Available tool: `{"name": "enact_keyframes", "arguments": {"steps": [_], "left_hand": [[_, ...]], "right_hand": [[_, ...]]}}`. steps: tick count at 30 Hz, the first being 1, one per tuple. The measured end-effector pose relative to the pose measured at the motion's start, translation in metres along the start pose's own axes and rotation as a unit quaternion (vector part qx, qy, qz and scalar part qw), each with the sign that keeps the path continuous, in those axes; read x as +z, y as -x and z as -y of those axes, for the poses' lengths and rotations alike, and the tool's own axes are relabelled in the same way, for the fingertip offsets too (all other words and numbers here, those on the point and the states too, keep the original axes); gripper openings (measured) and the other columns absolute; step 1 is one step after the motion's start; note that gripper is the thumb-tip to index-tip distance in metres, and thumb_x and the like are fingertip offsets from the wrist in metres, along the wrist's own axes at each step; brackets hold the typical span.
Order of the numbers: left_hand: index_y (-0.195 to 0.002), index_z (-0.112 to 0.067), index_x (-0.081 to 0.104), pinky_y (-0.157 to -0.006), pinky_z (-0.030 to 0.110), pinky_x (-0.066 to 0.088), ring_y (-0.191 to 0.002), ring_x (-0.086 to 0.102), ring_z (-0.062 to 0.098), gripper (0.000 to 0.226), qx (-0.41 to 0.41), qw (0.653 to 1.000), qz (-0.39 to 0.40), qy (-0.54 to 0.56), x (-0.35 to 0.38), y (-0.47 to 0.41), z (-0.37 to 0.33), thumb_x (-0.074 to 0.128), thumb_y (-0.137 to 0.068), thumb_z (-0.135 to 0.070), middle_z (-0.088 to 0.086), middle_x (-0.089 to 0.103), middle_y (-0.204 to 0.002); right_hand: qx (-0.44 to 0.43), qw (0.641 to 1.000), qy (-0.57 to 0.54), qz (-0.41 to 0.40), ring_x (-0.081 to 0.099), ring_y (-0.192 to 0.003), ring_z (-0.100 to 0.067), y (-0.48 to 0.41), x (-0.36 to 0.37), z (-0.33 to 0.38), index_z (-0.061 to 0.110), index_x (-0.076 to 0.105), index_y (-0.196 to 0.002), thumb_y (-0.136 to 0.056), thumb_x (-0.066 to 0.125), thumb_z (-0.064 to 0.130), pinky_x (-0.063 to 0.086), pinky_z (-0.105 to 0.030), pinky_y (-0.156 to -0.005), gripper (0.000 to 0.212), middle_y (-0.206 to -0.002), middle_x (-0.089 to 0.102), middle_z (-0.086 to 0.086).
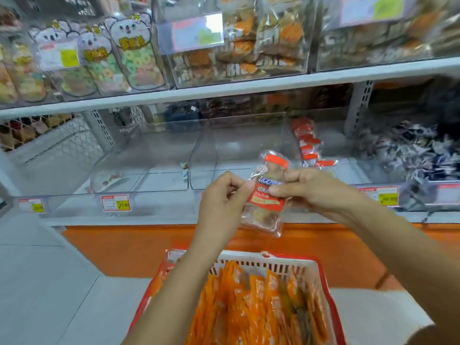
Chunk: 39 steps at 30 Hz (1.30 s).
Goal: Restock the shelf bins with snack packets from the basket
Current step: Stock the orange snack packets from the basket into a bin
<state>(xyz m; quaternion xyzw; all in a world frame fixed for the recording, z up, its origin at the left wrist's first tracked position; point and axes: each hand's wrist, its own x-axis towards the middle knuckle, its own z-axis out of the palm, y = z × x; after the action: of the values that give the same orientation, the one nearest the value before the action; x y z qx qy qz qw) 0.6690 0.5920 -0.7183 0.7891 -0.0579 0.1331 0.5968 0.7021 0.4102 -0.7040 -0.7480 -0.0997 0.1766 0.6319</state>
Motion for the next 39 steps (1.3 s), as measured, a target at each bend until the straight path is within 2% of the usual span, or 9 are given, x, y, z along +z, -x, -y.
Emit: {"name": "enact_keyframes", "arguments": {"steps": [4,9,12,17,21,23,27,34,39], "left_hand": [[-0.095,-0.018,0.066,-0.08,0.02,0.047,-0.088,0.062,0.006,0.015,0.035,0.996,0.037,-0.071,0.038,-0.048,0.001,0.056,-0.094,-0.029,-0.009,0.067,-0.091],[-0.118,-0.012,0.063,-0.089,0.023,0.046,-0.097,0.062,0.013,0.03,0.011,0.967,0.138,-0.212,0.066,-0.088,0.027,0.057,-0.094,-0.028,0.0,0.068,-0.109],[-0.121,-0.012,0.059,-0.075,0.021,0.045,-0.091,0.064,0.017,0.031,-0.061,0.95,0.195,-0.236,0.074,-0.096,0.034,0.057,-0.094,-0.028,0.005,0.068,-0.108],[-0.116,-0.007,0.059,-0.05,0.014,0.045,-0.047,0.061,0.001,0.023,-0.149,0.944,0.259,-0.14,0.071,-0.102,0.03,0.054,-0.096,-0.018,-0.001,0.064,-0.071],[-0.113,-0.008,0.063,-0.047,0.008,0.041,-0.047,0.06,-0.003,0.02,-0.145,0.943,0.262,-0.144,0.073,-0.101,0.031,0.057,-0.094,-0.014,-0.004,0.065,-0.066],[-0.113,-0.008,0.062,-0.046,0.009,0.04,-0.046,0.061,-0.002,0.02,-0.162,0.945,0.249,-0.141,0.074,-0.103,0.03,0.057,-0.094,-0.013,-0.002,0.065,-0.066],[-0.109,-0.013,0.064,-0.044,0.009,0.036,-0.043,0.057,-0.004,0.018,-0.162,0.94,0.238,-0.181,0.079,-0.107,0.034,0.06,-0.092,-0.018,-0.009,0.062,-0.058],[-0.102,-0.018,0.065,-0.048,0.009,0.038,-0.047,0.06,-0.003,0.012,-0.153,0.94,0.236,-0.195,0.079,-0.108,0.041,0.062,-0.09,-0.02,-0.011,0.061,-0.053],[-0.105,-0.024,0.065,-0.073,0.025,0.052,-0.071,0.07,0.009,0.017,-0.15,0.941,0.219,-0.209,0.08,-0.108,0.045,0.064,-0.088,-0.026,-0.004,0.07,-0.072]], "right_hand": [[-0.007,0.991,0.009,-0.136,0.061,-0.064,-0.012,-0.001,-0.069,0.027,0.003,0.071,-0.083,-0.073,0.073,0.016,0.048,-0.015,-0.053,0.016,-0.078,0.071,-0.006],[-0.051,0.922,0.062,-0.378,0.053,-0.043,-0.003,-0.021,-0.144,0.029,0.01,0.066,-0.073,-0.079,0.077,0.017,0.04,-0.014,-0.042,0.014,-0.062,0.062,-0.002],[-0.031,0.884,0.155,-0.44,0.059,-0.062,-0.015,-0.044,-0.166,0.018,0.011,0.067,-0.087,-0.081,0.075,0.021,0.042,-0.024,-0.056,0.014,-0.083,0.064,-0.009],[0.076,0.86,0.259,-0.432,0.059,-0.111,-0.034,-0.109,-0.193,-0.011,-0.003,0.062,-0.118,-0.089,0.066,0.02,0.047,-0.033,-0.084,0.037,-0.118,0.062,-0.02],[0.116,0.893,0.173,-0.4,0.059,-0.112,-0.033,-0.157,-0.207,-0.033,0.001,0.059,-0.123,-0.092,0.056,0.008,0.043,-0.009,-0.043,0.032,-0.125,0.06,-0.019],[0.147,0.896,0.189,-0.373,0.062,-0.106,-0.03,-0.171,-0.206,-0.043,-0.001,0.058,-0.124,-0.095,0.055,0.018,0.037,-0.007,-0.036,0.034,-0.122,0.061,-0.02],[0.144,0.873,0.293,-0.361,0.063,-0.104,-0.032,-0.195,-0.208,-0.055,-0.004,0.064,-0.111,-0.095,0.057,0.032,0.049,-0.032,-0.076,0.04,-0.115,0.065,-0.021],[0.171,0.827,0.384,-0.374,0.059,-0.109,-0.035,-0.192,-0.207,-0.065,-0.008,0.059,-0.11,-0.094,0.056,0.017,0.044,-0.033,-0.076,0.03,-0.116,0.061,-0.024],[0.156,0.88,0.234,-0.384,0.051,-0.118,-0.039,-0.182,-0.192,-0.048,-0.011,0.047,-0.127,-0.105,0.026,0.033,0.042,-0.04,-0.098,0.053,-0.128,0.052,-0.03]]}}
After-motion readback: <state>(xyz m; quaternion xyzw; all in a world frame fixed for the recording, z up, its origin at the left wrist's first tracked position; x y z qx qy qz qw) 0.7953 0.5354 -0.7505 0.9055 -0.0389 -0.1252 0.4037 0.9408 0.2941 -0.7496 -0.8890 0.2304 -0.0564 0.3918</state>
